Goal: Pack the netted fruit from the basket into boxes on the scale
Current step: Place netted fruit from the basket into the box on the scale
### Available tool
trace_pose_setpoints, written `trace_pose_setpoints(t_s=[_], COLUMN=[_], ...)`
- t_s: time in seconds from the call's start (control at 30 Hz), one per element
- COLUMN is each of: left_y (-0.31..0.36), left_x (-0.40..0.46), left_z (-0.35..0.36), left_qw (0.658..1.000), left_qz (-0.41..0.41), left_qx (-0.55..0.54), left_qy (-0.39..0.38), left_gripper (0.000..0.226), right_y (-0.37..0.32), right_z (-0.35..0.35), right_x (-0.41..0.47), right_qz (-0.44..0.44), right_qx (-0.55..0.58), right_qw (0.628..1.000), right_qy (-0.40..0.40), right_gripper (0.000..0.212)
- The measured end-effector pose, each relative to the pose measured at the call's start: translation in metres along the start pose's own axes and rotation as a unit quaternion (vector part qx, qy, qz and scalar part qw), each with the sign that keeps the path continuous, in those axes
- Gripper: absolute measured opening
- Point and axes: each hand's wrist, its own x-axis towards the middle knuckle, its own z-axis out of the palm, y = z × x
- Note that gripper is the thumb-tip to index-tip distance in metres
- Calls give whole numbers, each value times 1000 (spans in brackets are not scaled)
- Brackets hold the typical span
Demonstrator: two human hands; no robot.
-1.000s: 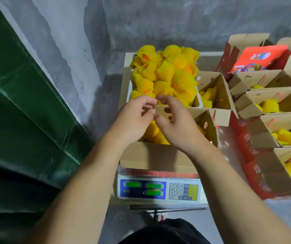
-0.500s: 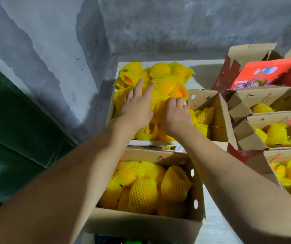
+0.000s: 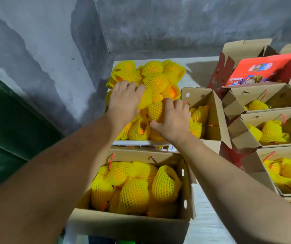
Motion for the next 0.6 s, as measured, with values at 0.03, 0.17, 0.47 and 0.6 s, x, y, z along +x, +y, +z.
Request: trace_pose_setpoints(t_s=[0.03, 0.17, 0.47, 0.6], left_y=[-3, 2, 11, -2], left_x=[-7, -47, -177, -226], left_z=[-5, -31, -53, -56], left_qw=[998, 868, 564, 578], left_qz=[-22, -150, -301, -296], left_qx=[-64, -457, -761, -755], left_qy=[14, 122, 115, 94], left_gripper=[75, 72, 55, 47], right_y=[-1, -22, -90, -102], right_z=[-5, -34, -72, -66], right_x=[-2, -19, -121, -161], right_qz=[-8, -31, -113, -111], right_qx=[69, 274, 439, 476], right_qw=[998, 961, 890, 869], right_qy=[-2, 16, -54, -84], right_gripper=[78, 76, 51, 43])
